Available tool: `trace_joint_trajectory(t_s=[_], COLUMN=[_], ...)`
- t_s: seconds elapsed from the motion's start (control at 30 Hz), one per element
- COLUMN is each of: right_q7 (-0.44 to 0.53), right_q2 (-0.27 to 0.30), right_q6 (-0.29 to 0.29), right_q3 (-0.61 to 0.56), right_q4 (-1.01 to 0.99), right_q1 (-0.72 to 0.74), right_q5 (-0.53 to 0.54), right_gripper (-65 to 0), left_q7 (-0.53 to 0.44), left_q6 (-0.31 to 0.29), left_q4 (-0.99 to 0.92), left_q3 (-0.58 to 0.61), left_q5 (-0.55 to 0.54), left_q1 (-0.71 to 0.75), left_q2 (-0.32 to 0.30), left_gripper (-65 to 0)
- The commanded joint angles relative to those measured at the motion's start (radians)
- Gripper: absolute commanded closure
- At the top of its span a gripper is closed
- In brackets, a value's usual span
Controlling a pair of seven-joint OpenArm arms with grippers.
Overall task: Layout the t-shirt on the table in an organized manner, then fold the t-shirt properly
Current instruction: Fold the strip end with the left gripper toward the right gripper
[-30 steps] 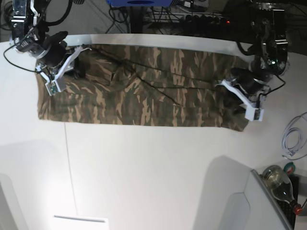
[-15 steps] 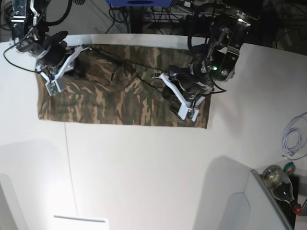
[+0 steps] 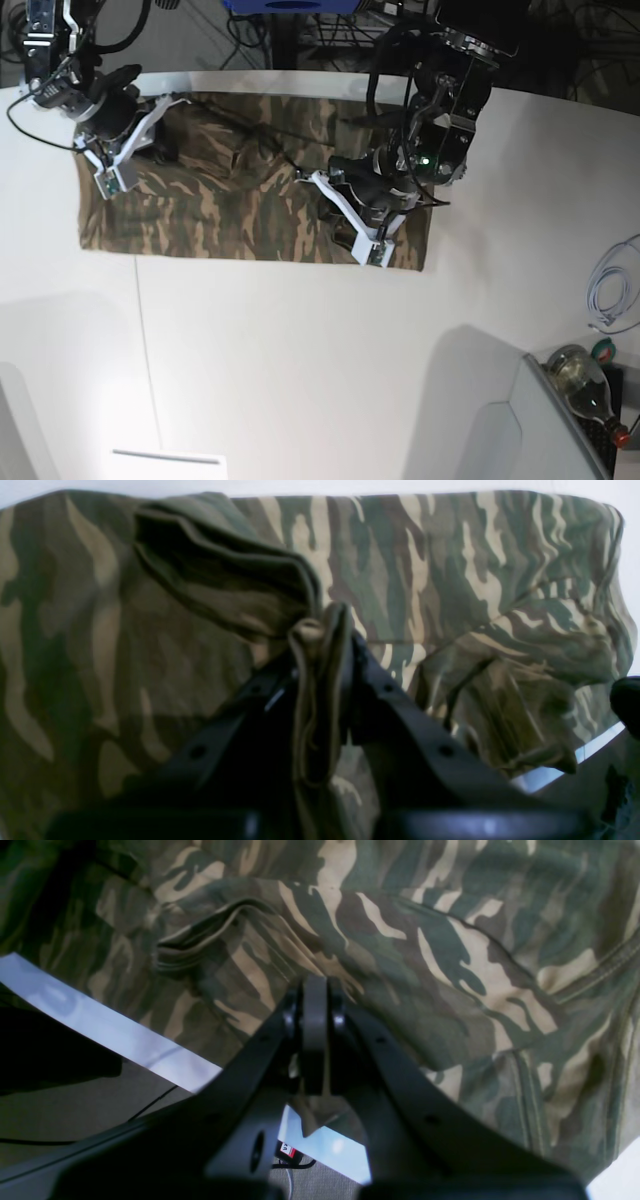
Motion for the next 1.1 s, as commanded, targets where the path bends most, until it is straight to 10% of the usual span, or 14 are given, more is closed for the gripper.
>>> trace_joint_trajectory(t_s=[0.0,0.93,1.07], right_q7=[0.019,0.021,0.021], right_q2=[0.005,0.003,0.003], right_q6=[0.007,0.007,0.007], right_q3=[0.005,0.005,0.005], right_q4=[0.016,0.016,0.016], right_q1=[0.003,0.022,0.022], right_q5=[0.018,0.018,0.018], right_gripper=[-0.9,-1.1,-1.1], left_q7=[-0.018,-0.019,-0.016], left_q6=[-0.005,-0.005,-0.005], left_q4=[0.01,-0.072,-0.072], left_q3=[-0.001,0.045,0.045], left_q5=[-0.009,-0.01,-0.012], left_q1=[-0.018,-0.066,-0.066], left_q2=[0.013,0.054,0.054], left_gripper=[0.0,0.0,-16.5])
